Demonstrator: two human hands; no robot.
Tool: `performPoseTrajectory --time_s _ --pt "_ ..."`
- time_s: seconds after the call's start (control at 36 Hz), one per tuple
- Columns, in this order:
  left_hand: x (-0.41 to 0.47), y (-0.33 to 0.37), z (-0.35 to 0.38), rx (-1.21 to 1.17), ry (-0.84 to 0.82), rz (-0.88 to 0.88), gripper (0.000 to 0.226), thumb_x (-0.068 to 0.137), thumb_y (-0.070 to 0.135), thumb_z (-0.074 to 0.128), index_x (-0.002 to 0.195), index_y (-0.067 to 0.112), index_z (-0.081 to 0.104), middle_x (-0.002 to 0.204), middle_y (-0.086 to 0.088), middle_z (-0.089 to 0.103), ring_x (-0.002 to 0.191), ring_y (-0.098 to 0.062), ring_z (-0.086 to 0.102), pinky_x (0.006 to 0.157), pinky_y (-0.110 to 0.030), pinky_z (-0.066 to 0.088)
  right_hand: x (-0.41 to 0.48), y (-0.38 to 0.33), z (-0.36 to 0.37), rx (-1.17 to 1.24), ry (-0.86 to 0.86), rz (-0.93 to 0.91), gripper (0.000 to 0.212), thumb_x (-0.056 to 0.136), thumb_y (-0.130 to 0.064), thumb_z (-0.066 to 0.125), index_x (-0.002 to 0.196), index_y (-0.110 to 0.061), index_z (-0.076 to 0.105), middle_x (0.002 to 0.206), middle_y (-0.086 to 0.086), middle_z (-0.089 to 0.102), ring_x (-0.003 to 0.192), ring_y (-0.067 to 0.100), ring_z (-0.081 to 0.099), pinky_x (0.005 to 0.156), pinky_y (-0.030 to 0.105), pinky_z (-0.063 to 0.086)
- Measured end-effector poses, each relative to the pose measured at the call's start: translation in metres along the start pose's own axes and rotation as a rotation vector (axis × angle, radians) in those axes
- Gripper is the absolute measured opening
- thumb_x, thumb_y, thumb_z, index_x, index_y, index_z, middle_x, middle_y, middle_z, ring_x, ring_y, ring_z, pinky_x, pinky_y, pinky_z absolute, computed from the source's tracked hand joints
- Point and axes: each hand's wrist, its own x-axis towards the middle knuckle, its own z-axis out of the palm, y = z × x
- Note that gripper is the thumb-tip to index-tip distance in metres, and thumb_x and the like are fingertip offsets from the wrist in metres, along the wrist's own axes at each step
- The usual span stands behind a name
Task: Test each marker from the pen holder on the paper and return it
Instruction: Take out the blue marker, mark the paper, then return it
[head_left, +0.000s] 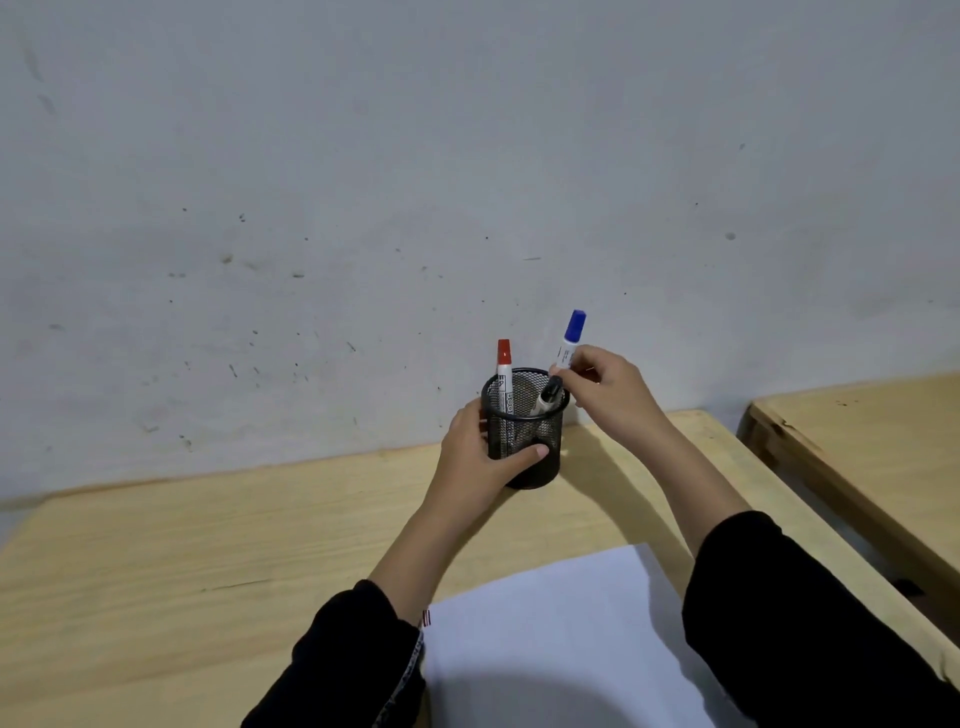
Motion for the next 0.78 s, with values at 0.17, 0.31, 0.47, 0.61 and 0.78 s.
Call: performPoseTrajectory --time_s 0.17,0.31,0.47,0.61,0.78 --pt "0.001 0.002 -0.003 0.015 -0.030 -0.002 0.060 0.065 0.035 0.082 0.116 0.028 0.052 0.121 0.005 0.056 0.107 -0.008 0.059 0.094 -0.028 0.048 0.000 -0.002 -0.002 -0.013 0.015 0.002 0.014 0.084 -0.012 0.058 0.096 -0.006 0.064 0.087 0.009 0.062 0.077 0.018 0.054 0.074 0.032 0.046" --pt "0.003 0.004 -0.007 0.066 -0.076 0.005 0.060 0.067 0.033 0.082 0.119 0.025 0.052 0.121 0.005 0.057 0.109 -0.008 0.057 0.091 -0.022 0.045 0.003 -0.004 -0.006 -0.073 -0.008 0.016 0.019 0.086 -0.017 0.057 0.094 -0.002 0.064 0.086 0.014 0.065 0.075 0.020 0.057 0.070 0.030 0.045" --pt "0.005 0.005 -0.009 0.095 -0.093 0.008 0.059 0.066 0.036 0.081 0.117 0.025 0.054 0.119 0.007 0.058 0.112 -0.010 0.056 0.097 -0.031 0.047 0.003 -0.004 -0.006 -0.048 -0.008 0.029 0.007 0.081 -0.011 0.060 0.086 -0.007 0.062 0.073 0.002 0.054 0.072 0.020 0.052 0.074 0.031 0.045" --pt "0.004 0.007 -0.008 0.103 -0.088 0.004 0.057 0.066 0.037 0.081 0.115 0.027 0.054 0.118 0.006 0.058 0.111 -0.012 0.057 0.098 -0.034 0.047 -0.001 -0.003 -0.006 -0.049 0.005 0.034 0.006 0.080 -0.011 0.060 0.083 -0.005 0.058 0.075 0.004 0.056 0.074 0.022 0.054 0.070 0.030 0.041" --pt "0.002 0.010 -0.008 0.113 -0.070 -0.014 0.054 0.066 0.034 0.082 0.112 0.025 0.055 0.116 0.002 0.056 0.107 -0.013 0.057 0.096 -0.035 0.049 -0.003 -0.002 -0.005 -0.021 0.044 0.053 0.006 0.081 -0.012 0.064 0.086 -0.010 0.060 0.077 -0.003 0.058 0.077 0.020 0.058 0.073 0.028 0.046"
